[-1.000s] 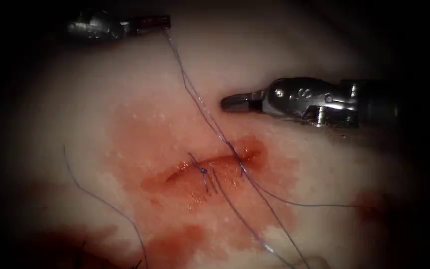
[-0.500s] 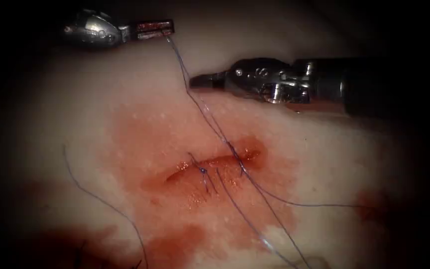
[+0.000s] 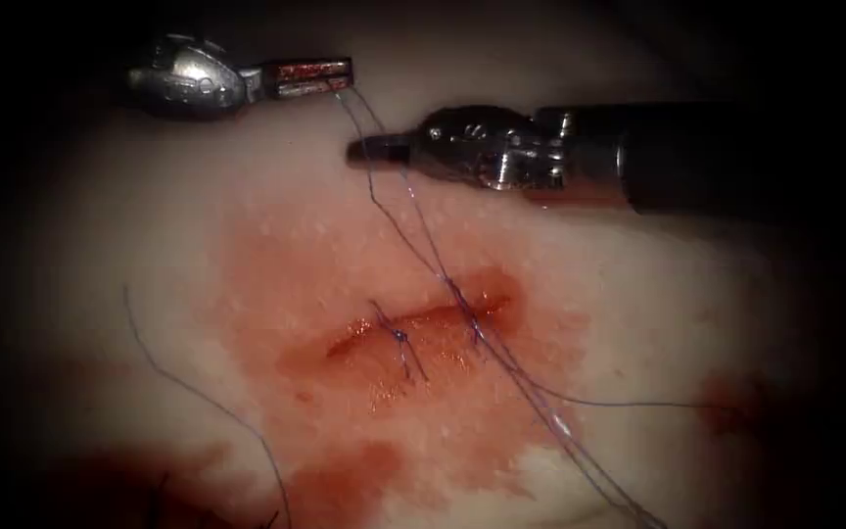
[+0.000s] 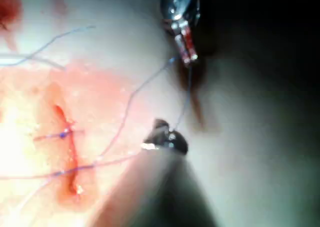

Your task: Wound Closure

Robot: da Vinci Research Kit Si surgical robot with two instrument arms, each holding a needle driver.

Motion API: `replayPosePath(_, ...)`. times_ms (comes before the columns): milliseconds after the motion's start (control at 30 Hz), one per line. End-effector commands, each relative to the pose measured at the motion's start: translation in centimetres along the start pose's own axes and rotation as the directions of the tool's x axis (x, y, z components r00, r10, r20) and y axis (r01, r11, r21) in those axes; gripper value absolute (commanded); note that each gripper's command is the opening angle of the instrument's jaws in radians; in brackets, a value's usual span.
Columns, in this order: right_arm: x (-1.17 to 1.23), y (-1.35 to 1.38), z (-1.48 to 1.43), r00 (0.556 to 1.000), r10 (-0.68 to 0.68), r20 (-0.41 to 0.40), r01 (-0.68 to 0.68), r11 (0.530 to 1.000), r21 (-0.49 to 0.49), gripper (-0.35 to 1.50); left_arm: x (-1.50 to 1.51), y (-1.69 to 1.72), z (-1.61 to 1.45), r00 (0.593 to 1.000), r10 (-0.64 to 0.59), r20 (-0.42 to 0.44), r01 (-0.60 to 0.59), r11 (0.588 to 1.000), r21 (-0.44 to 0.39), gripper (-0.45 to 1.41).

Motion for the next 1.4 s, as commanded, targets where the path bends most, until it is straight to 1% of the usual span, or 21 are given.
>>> replayPosePath(33, 0.03, 0.32, 0.11, 1.0, 0.005, 0.001, -0.005, 1.0, -0.025, -0.35, 0.0, 0.02, 0.07, 1.0, 0.003, -0.006, -0.003, 1.0, -0.001, -0.45)
replayPosePath(100, 0.04, 0.59, 0.1, 1.0, 0.015, 0.009, -0.015, 0.999, -0.05, -0.35, 0.06, 0.05, 0.06, 1.0, 0.005, -0.011, -0.005, 1.0, -0.004, -0.45)
replayPosePath(167, 0.05, 0.75, 0.06, 1.0, 0.023, 0.009, -0.022, 0.997, -0.071, -0.35, 0.1, 0.09, 0.04, 1.0, 0.0, -0.015, 0.0, 1.0, -0.007, -0.45)
replayPosePath(200, 0.07, 0.91, 0.0, 1.0, 0.028, 0.004, -0.028, 0.995, -0.094, -0.35, 0.12, 0.12, 0.02, 1.0, 0.002, -0.018, -0.002, 1.0, -0.008, -0.45)
replayPosePath(300, 0.12, 1.16, -0.14, 1.0, 0.021, -0.002, -0.021, 0.993, -0.117, -0.35, 0.14, 0.14, -0.03, 1.0, 0.003, -0.021, -0.003, 1.0, -0.011, -0.45)
replayPosePath(367, 0.23, 1.46, -0.34, 1.0, 0.004, -0.006, -0.005, 0.989, -0.149, -0.35, 0.14, 0.16, -0.06, 1.0, 0.005, -0.021, -0.005, 1.0, -0.012, -0.45)
replayPosePath(533, 0.46, 1.97, -0.74, 1.0, -0.014, -0.017, 0.01, 0.979, -0.204, -0.35, 0.14, 0.2, -0.08, 1.0, 0.002, -0.019, -0.002, 1.0, -0.012, -0.45)
replayPosePath(667, 0.77, 2.57, -1.35, 0.999, -0.047, -0.024, 0.038, 0.956, -0.291, -0.35, 0.14, 0.23, -0.08, 1.0, 0.004, -0.019, -0.005, 1.0, -0.012, -0.45)
replayPosePath(733, 0.87, 2.73, -1.6, 0.998, -0.057, -0.036, 0.043, 0.947, -0.318, -0.35, 0.14, 0.23, -0.08, 1.0, 0.004, -0.019, -0.005, 1.0, -0.012, -0.45)
replayPosePath(833, 0.92, 2.76, -1.79, 0.997, -0.066, -0.05, 0.045, 0.938, -0.343, -0.35, 0.14, 0.23, -0.08, 1.0, 0.005, -0.014, -0.005, 1.0, -0.01, -0.45)
replayPosePath(900, 0.98, 2.78, -2.04, 0.995, -0.081, -0.054, 0.054, 0.921, -0.386, -0.35, 0.12, 0.23, -0.08, 1.0, 0.0, -0.012, 0.0, 1.0, -0.009, -0.45)
replayPosePath(967, 0.97, 2.6, -2.24, 0.995, -0.076, -0.065, 0.048, 0.929, -0.366, -0.28, 0.07, 0.21, -0.06, 1.0, -0.005, 0.002, 0.005, 1.0, -0.002, -0.45)
replayPosePath(1033, 0.92, 2.38, -2.33, 0.995, -0.054, -0.081, 0.024, 0.942, -0.334, 0.09, 0.03, 0.19, -0.05, 1.0, -0.004, 0.013, 0.004, 1.0, 0.003, -0.45)
replayPosePath(1067, 0.88, 2.05, -2.45, 0.992, -0.023, -0.123, -0.011, 0.964, -0.266, -0.13, -0.01, 0.18, -0.06, 1.0, -0.009, 0.02, 0.009, 1.0, 0.006, -0.45)
replayPosePath(1100, 0.87, 1.89, -2.51, 0.991, -0.018, -0.132, -0.015, 0.97, -0.243, -0.3, -0.03, 0.18, -0.06, 1.0, -0.014, 0.023, 0.014, 1.0, 0.007, -0.45)
replayPosePath(1167, 0.87, 1.31, -2.68, 0.987, 0.026, -0.158, -0.055, 0.981, -0.184, -0.35, -0.08, 0.19, -0.07, 0.999, -0.018, 0.032, 0.018, 1.0, 0.012, -0.45)
replayPosePath(1200, 0.9, 0.87, -2.76, 0.984, 0.053, -0.171, -0.075, 0.989, -0.13, -0.35, -0.1, 0.19, -0.05, 0.999, -0.023, 0.033, 0.023, 1.0, 0.013, -0.45)
replayPosePath(1267, 0.93, 0.53, -2.77, 0.986, 0.06, -0.157, -0.077, 0.991, -0.106, -0.35, -0.11, 0.19, -0.04, 0.999, -0.022, 0.034, 0.022, 1.0, 0.014, -0.45)
replayPosePath(1300, 0.96, 0.2, -2.73, 0.986, 0.052, -0.159, -0.068, 0.993, -0.096, 0.04, -0.11, 0.19, -0.03, 0.999, -0.022, 0.035, 0.022, 1.0, 0.014, -0.45)
replayPosePath(1333, 0.96, 0.09, -2.7, 0.985, 0.064, -0.162, -0.08, 0.992, -0.093, 0.37, -0.1, 0.19, -0.03, 0.999, -0.022, 0.036, 0.022, 1.0, 0.014, -0.45)
replayPosePath(1400, 0.92, -0.12, -2.57, 0.982, 0.093, -0.167, -0.107, 0.992, -0.072, 0.89, -0.1, 0.19, -0.03, 0.999, -0.023, 0.038, 0.022, 1.0, 0.015, -0.45)
